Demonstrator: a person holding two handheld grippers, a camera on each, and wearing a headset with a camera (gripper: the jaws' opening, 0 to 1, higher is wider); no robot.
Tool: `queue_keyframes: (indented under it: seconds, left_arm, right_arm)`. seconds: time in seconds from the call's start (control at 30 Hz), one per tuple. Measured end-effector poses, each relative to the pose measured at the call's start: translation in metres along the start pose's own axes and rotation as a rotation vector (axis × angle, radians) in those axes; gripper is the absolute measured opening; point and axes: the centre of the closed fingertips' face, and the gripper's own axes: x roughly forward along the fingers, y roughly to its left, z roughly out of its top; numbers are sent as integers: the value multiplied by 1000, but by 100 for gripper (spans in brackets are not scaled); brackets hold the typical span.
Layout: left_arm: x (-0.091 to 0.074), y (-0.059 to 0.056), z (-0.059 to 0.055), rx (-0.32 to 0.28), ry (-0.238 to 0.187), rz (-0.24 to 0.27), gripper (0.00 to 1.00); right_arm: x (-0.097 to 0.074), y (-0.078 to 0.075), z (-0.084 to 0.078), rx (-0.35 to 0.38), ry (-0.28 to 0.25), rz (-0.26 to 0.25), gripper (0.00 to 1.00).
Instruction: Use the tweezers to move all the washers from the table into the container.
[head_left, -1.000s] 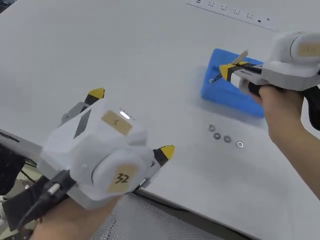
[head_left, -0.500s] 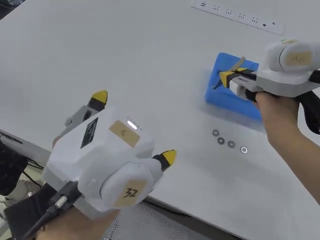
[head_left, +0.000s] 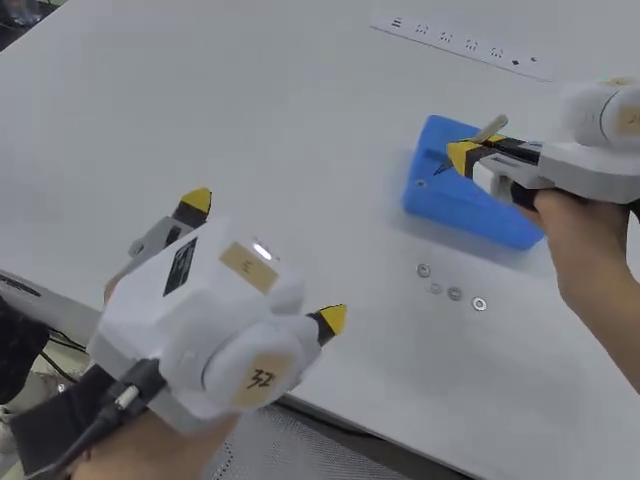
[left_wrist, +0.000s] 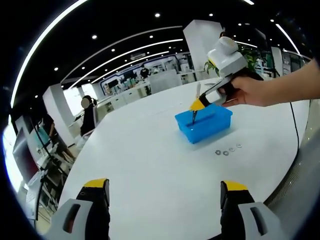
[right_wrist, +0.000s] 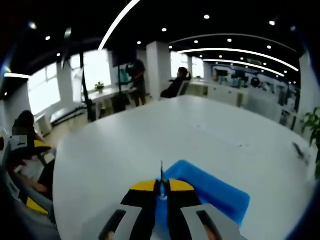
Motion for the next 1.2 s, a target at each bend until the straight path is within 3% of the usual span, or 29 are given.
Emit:
queue_keyframes:
  seconds: [0.23,0.47,0.57,0.7,0.87,1.03,1.2]
  left_arm:
    - [0,-1,-1,-1,5,-4,96]
    - [1,-6,0,-3,2,-27,99]
    - [1,-7,-1,-5,10,-37,99]
    - [4,-17,-4,-16,33,-93,99]
    - [3,-27,-1,-20,20,-144,99]
    - [4,-34,-1,-58,25,-186,99]
    - [4,-45,-6,-55,53,-236,99]
  right_arm:
    - [-24,18,2,-7,-20,28,3]
    - [-39,39,-16,-13,6,64,4]
    - [-42,44,-29,8,26,62,4]
    - [-42,50,-41,22,50,67,4]
    - [-39,57,-58,-11,97,72,4]
    - [-38,60,-68,-16,122,76,4]
    - [-34,59,-74,-37,142,73,4]
